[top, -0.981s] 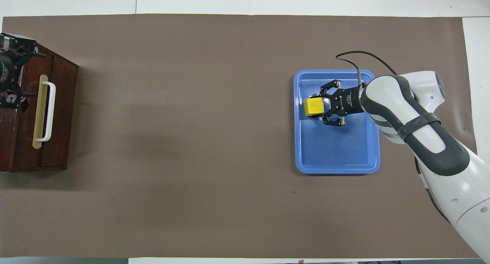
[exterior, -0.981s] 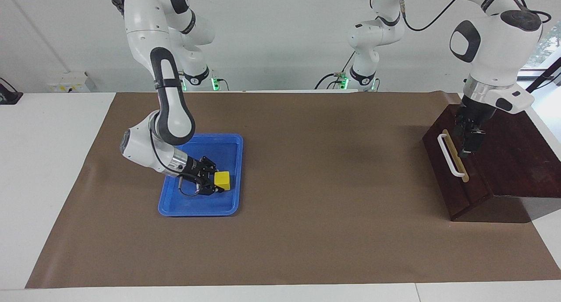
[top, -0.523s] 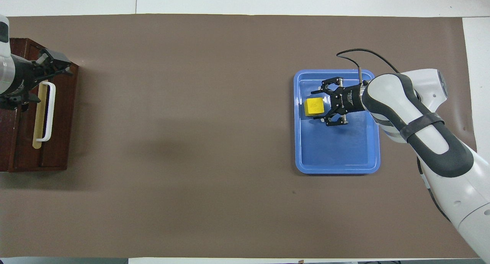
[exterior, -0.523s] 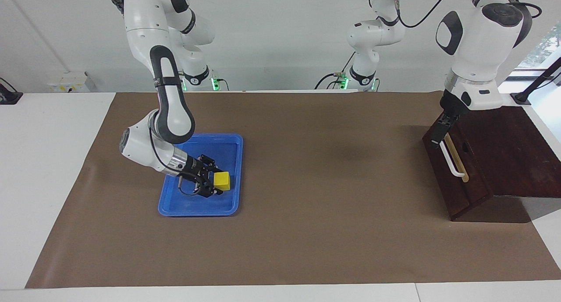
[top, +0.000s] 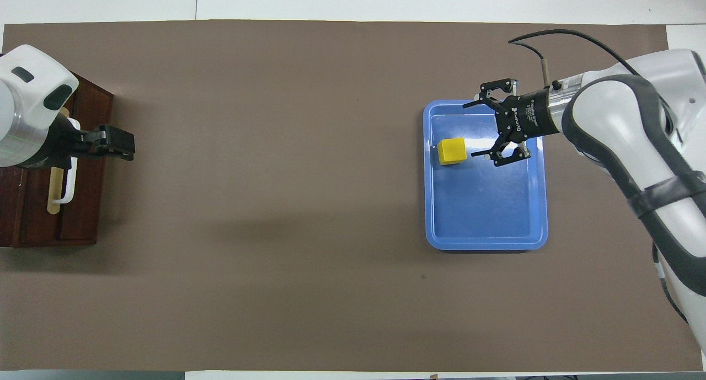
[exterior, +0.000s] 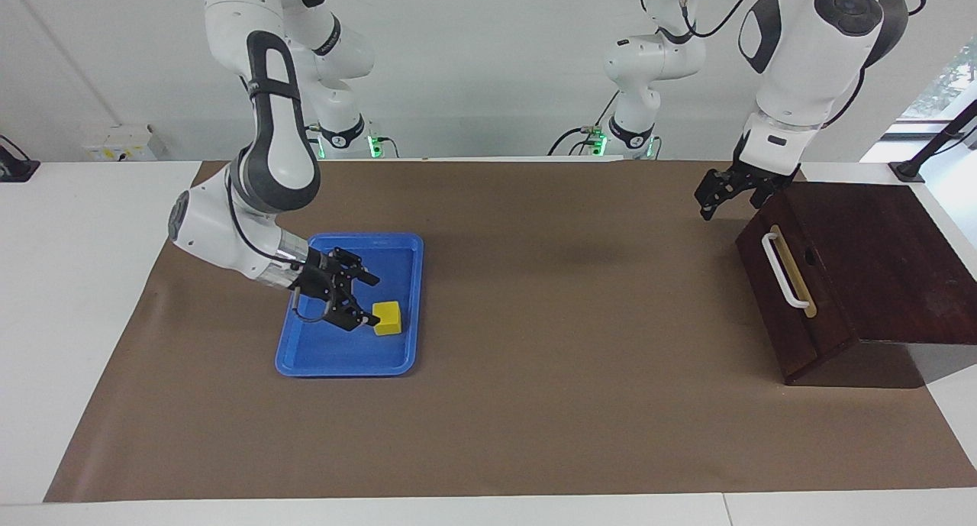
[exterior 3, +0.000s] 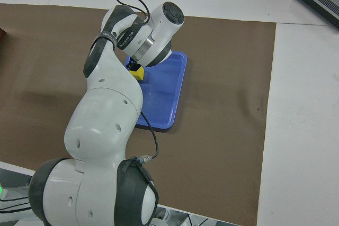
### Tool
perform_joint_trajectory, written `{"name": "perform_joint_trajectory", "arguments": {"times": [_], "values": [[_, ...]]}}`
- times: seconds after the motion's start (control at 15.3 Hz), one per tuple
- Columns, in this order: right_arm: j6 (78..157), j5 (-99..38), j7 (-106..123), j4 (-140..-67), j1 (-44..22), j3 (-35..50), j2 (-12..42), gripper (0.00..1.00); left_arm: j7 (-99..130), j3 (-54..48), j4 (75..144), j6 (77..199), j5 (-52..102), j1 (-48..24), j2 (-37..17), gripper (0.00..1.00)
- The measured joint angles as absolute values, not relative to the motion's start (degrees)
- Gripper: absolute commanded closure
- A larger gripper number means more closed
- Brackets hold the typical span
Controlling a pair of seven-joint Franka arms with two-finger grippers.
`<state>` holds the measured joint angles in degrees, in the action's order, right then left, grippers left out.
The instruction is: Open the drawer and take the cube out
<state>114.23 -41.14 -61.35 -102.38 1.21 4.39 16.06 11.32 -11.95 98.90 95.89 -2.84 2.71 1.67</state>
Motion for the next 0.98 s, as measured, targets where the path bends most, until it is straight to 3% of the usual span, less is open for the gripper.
{"name": "perform_joint_trajectory", "arguments": {"times": [0.39, 0.98], "values": [[99.42, -27.22, -53.43, -94.87, 1.85, 4.18, 8.35, 0.0, 7.64, -10.95, 98.97, 95.23, -1.49, 3.16, 1.79, 0.0], [89.08, -9.71, -22.48, -93.51, 1.71, 5.18, 1.24, 0.0, 7.49, -10.69, 98.96, 95.8, -1.46, 6.13, 2.23, 0.0]]}}
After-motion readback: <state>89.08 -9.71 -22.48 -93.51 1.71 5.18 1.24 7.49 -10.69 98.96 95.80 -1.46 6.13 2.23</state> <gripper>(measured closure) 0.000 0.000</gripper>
